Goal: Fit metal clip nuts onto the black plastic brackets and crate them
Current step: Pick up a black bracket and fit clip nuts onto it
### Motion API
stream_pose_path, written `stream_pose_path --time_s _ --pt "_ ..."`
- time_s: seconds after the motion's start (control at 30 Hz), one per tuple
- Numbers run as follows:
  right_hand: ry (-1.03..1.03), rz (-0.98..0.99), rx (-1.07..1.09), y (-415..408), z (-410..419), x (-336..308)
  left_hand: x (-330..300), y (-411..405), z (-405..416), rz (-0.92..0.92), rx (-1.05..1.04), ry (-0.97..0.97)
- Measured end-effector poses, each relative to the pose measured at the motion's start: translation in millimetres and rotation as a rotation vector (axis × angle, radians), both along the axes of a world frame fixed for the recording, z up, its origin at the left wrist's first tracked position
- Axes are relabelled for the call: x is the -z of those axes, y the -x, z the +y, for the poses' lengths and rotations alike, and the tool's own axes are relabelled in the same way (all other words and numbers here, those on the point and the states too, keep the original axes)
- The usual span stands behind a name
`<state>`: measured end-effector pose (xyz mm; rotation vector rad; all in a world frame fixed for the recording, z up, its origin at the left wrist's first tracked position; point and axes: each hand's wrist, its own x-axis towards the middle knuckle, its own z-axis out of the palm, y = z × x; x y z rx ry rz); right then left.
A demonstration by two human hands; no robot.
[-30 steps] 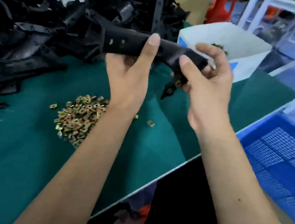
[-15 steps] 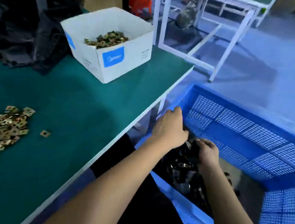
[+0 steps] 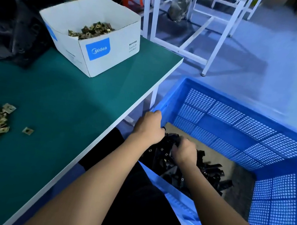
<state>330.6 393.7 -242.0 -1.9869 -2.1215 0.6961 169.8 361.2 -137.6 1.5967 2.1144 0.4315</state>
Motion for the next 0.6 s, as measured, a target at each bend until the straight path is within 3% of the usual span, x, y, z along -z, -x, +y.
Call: stream_pose_path --time_s 0.17,0.37,0.5,0.6 --pt "-0.087 0.040 -0.192 60.0 9.6 -74.2 -31.2 10.1 6.0 -0.153 -0.024 -0.210" --pt "-0.477 0.477 -0.241 97.0 -19.8 -161.3 -103.8 37.0 -26.5 -0.291 0.154 -0.582" --pt "-0.773 0.492 -0.385 144.5 -46.6 -209.2 -143.2 100.0 -73.9 -0.331 0.001 -0.826" --pt "-0.676 0.551 -0.561 201.4 -73.2 -235.1 -146.4 162.2 -124.0 -0.185 -0.233 -0.935"
